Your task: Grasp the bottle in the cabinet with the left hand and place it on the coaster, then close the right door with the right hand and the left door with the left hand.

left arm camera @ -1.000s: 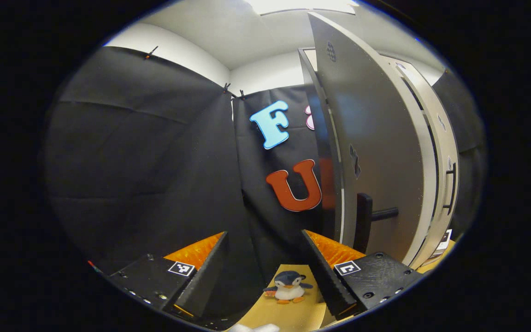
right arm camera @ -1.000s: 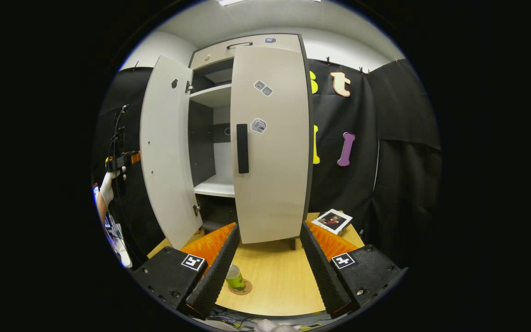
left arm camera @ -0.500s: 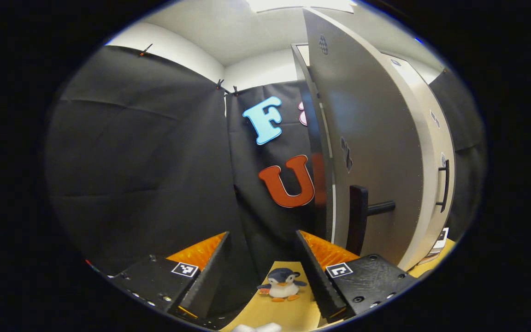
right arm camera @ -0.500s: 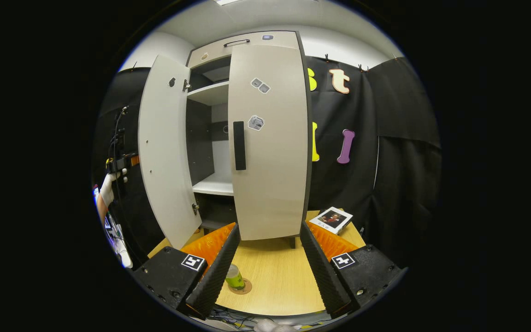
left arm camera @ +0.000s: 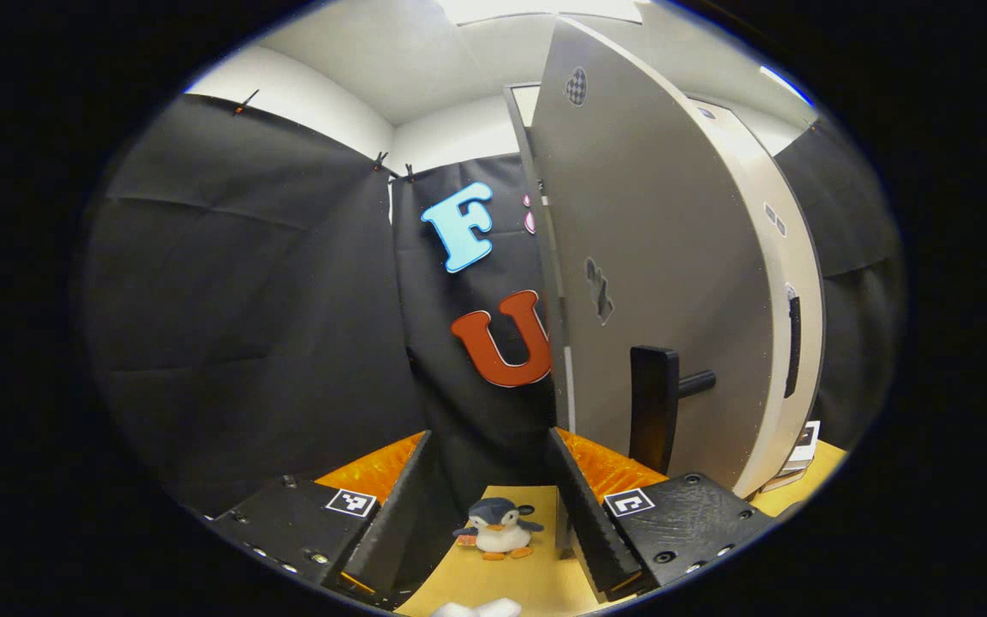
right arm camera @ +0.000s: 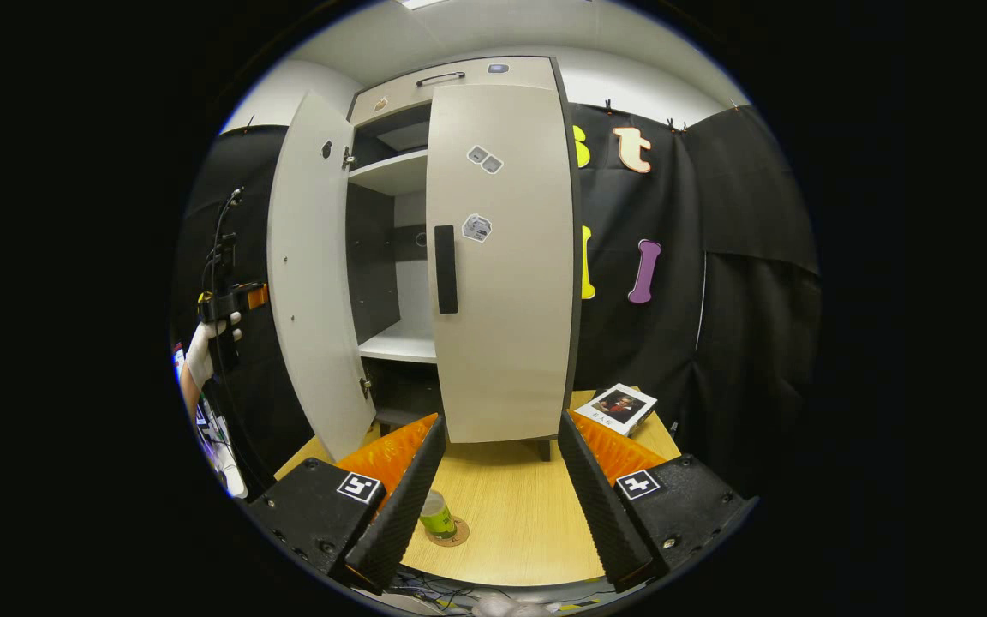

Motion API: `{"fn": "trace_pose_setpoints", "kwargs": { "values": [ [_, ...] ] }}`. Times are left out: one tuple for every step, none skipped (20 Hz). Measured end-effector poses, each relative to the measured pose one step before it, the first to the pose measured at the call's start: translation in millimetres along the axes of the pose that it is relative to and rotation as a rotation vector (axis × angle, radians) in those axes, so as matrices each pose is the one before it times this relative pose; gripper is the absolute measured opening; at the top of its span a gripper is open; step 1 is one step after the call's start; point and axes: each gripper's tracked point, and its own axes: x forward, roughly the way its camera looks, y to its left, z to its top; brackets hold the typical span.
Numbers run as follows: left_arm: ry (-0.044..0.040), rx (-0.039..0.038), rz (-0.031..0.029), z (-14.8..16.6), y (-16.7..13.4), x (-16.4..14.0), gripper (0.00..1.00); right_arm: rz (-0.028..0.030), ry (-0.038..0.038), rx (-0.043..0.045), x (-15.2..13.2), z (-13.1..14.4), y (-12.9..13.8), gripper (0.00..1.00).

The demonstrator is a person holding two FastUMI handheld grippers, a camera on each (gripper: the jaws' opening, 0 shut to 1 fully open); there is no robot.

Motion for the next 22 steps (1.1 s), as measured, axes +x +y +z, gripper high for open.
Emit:
{"fn": "trace_pose_setpoints", "kwargs": {
  "values": [
    [-0.00016,0.00322,-0.01491,0.77,-7.18,0.63,0.81,-0.00347,-0.00232,0.0003,-0.82,0.03,-0.84,0.82],
    [0.00171,0.00037,-0.01589,-0.37,-7.37,0.5,0.81,-0.00275,-0.00003,-0.00179,-1.26,0.31,-0.97,0.82],
    [-0.00089,-0.0023,-0.01548,1.58,-6.14,0.11,0.81,0.00004,-0.00379,-0.00167,-1.13,0.89,0.1,0.82],
    [0.00023,-0.00232,-0.01519,1.54,-6.15,1.6,0.82,-0.00482,0.0002,-0.00315,-0.96,0.63,-1.17,0.82],
    [-0.00139,-0.00551,-0.01252,-0.18,-7.11,0.75,0.81,-0.00368,-0.0003,-0.00235,-0.47,-0.3,-1.2,0.82],
    [-0.00081,-0.00165,-0.00972,0.66,-7.44,2.75,0.81,-0.00315,-0.0017,0.0006,-1.04,1.13,-1.0,0.82],
    [-0.0013,-0.00131,-0.01059,0.24,-6.35,2.09,0.81,-0.00253,-0.00252,0.00201,-0.64,0.86,-1.2,0.82],
    [0.00075,-0.00481,-0.01432,-0.07,-7.95,2.24,0.81,-0.00352,-0.00377,0.00054,-0.03,1.68,-1.13,0.82],
    [-0.00068,-0.00687,-0.015,0.36,-8.53,1.55,0.81,-0.00509,-0.00202,0.00001,-0.31,0.39,-1.28,0.82],
    [-0.00188,-0.00195,-0.0086,-0.1,-6.54,3.01,0.82,-0.00312,-0.00331,0.00382,-0.62,1.05,-0.51,0.82],
    [0.00225,0.00441,-0.00259,-0.63,-4.4,4.23,0.8,-0.00082,-0.00399,0.00588,-0.18,0.33,1.09,0.82],
    [0.00885,0.00419,0.00047,-3.9,-4.38,3.03,0.85,0.00071,-0.00191,0.00366,-0.4,0.94,0.58,0.82],
    [0.00321,-0.00502,-0.00433,-1.26,-4.3,1.21,0.91,-0.00083,-0.00227,-0.00037,-1.09,0.41,0.86,0.82],
    [-0.00119,-0.00965,-0.00923,0.1,-5.55,-0.3,0.96,-0.00421,-0.00377,-0.00257,-1.03,0.47,-1.09,0.82],
    [-0.00047,-0.00538,-0.00889,-0.63,-3.94,-0.23,0.96,-0.00761,-0.00585,-0.00213,-2.61,0.02,-1.71,0.82],
    [0.00016,-0.00011,-0.00385,-1.27,-1.98,-1.15,0.96,-0.00853,-0.00532,-0.00315,-1.26,0.17,-2.05,0.82],
    [0.00267,0.00087,-0.00566,-1.19,-1.57,-2.99,0.96,-0.00416,0.00097,-0.00144,-0.62,-1.89,-0.63,0.82],
    [-0.00194,0.00059,-0.00303,0.03,-2.38,-1.64,0.95,-0.00152,0.00203,0.00353,0.64,-1.43,-1.12,0.82],
    [0.00036,0.00162,-0.005,-1.02,-3.39,-3.04,0.96,-0.00099,0.00035,0.00644,-0.96,-1.78,-0.12,0.82],
    [-0.00047,-0.00004,-0.00432,-0.63,-4.08,-5.15,0.95,-0.00165,0.00018,0.00667,0.27,0.77,0.16,0.82],
    [-0.00126,-0.00196,-0.00721,-1.01,-3.81,-4.71,0.96,-0.00124,-0.00181,0.00403,0.41,0.65,0.11,0.82],
    [-0.00244,-0.00563,-0.00334,-0.55,-4.01,-6.7,0.96,-0.00026,-0.00184,0.00162,0.53,1.34,0.34,0.82]
  ]
}}
